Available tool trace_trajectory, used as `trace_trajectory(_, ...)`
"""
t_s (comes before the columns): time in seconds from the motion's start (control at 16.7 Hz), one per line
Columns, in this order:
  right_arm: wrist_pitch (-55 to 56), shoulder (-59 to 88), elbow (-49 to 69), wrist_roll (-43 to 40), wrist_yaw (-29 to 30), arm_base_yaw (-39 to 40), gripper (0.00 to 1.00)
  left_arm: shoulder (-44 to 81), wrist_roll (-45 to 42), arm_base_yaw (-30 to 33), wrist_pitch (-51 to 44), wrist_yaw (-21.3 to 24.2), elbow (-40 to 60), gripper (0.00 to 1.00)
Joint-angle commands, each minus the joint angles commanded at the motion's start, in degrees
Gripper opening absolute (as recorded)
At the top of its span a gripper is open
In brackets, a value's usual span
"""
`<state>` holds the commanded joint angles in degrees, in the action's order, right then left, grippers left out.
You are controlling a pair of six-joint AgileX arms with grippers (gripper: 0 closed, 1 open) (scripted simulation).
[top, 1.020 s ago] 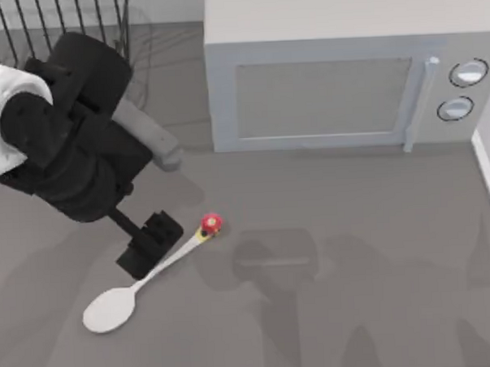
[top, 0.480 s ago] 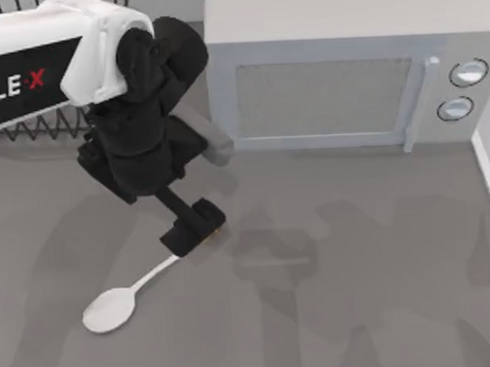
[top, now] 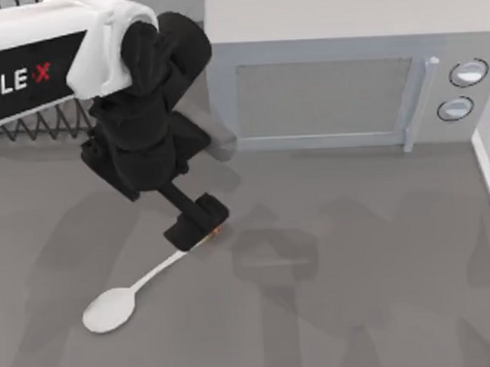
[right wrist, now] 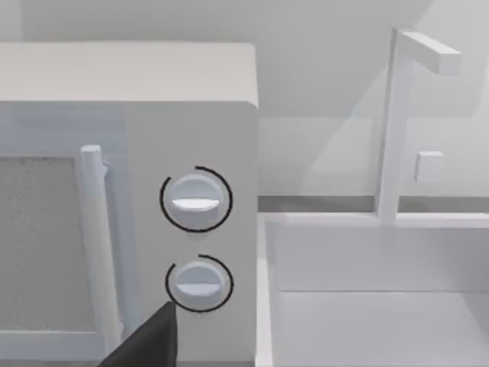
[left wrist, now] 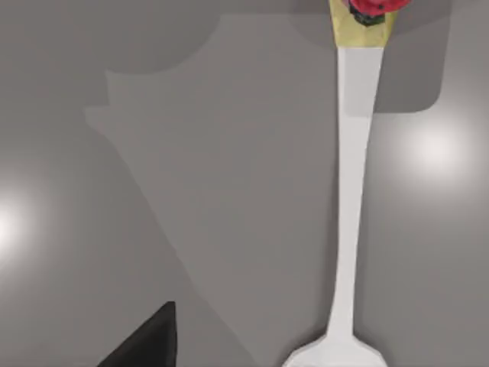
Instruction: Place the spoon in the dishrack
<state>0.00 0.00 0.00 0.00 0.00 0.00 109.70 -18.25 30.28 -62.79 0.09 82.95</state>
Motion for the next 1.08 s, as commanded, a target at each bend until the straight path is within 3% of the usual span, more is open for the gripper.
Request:
trace_trajectory(0.24,0.0,0.0,0.0,0.0,0.0,0.0,1.0,1.82,-0.12,0.1,4.19,0.07,-2.74,1.0)
trace_trajectory(0.6,0.0,0.0,0.0,0.0,0.0,0.0,1.0,8.04,-0.17,0.14,19.08,0.1,-10.82,1.0)
trace_trajectory(0.9,0.0,0.0,0.0,0.0,0.0,0.0,1.0,8.96,-0.19,0.18,20.59,0.11,-11.8,1.0)
trace_trajectory(1.08,0.0,0.0,0.0,0.0,0.0,0.0,1.0,8.96,-0.19,0.18,20.59,0.11,-11.8,0.77)
